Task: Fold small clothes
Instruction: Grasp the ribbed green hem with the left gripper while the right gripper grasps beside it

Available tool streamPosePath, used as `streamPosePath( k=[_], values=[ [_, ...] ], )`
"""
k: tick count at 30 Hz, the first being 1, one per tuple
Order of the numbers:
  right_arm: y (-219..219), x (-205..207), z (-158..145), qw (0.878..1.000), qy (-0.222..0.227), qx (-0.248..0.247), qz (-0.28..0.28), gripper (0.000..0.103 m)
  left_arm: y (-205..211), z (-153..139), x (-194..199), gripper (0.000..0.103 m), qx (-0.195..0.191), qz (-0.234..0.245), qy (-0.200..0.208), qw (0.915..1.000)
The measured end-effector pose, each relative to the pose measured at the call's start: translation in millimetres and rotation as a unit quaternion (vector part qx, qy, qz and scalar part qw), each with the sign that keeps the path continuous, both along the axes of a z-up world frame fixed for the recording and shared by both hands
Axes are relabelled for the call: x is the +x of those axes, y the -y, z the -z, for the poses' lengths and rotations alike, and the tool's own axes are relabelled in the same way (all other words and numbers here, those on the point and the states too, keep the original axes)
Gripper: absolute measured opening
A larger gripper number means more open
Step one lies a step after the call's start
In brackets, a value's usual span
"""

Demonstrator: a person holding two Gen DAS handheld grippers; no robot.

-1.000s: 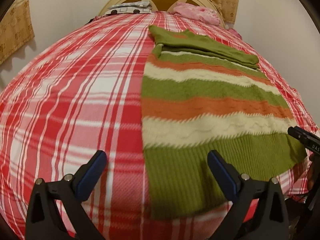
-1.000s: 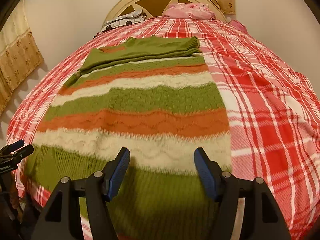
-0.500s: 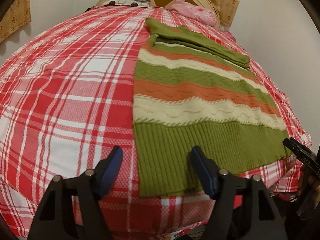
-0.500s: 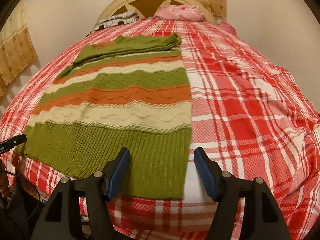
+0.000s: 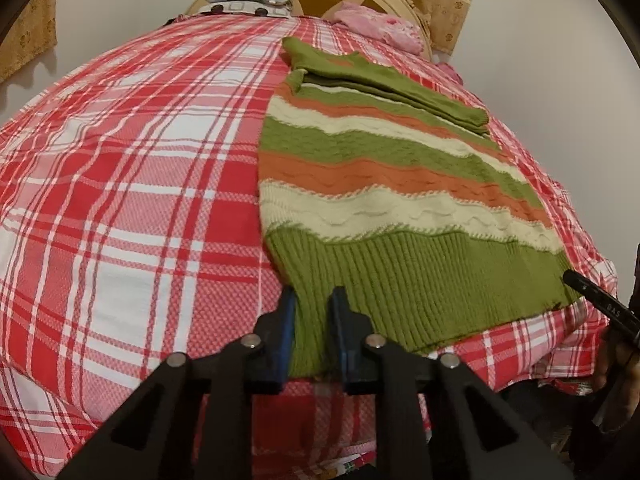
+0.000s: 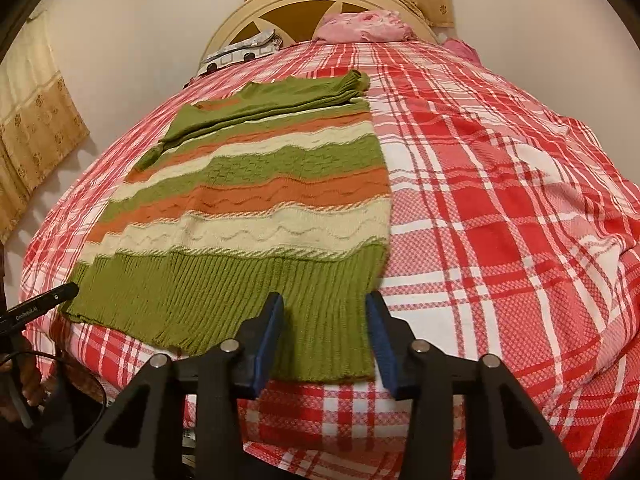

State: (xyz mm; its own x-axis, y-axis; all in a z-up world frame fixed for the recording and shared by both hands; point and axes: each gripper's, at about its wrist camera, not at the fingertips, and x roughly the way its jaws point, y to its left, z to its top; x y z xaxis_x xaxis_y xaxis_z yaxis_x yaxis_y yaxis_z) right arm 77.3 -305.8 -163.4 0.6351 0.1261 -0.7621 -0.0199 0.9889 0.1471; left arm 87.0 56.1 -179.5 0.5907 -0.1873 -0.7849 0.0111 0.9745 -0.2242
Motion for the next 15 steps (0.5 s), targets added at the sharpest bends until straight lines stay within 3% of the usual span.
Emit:
streamPosePath(
  k=[10,14,15],
  values=[
    [3.7,-7.1,-0.3,1.000,0.005,0.002,0.003,0.044,-2.4,-0.8,-1.6,0.035,0.005,-0.010,-0.001,0.9999],
    [-0.2,-6.3,0.9,1.000,0.010,-0.002,-0.004,0.043,2.4,-0.5,0.9,0.060,-0.016,0.004,-0.004,0.9999],
    [-2.6,-5.3,1.1,1.000,0.010,0.004,-0.010,0.037,5.0,-0.6,1.8,0.063,-0.013,0.006,-0.005,0.9999]
  ],
)
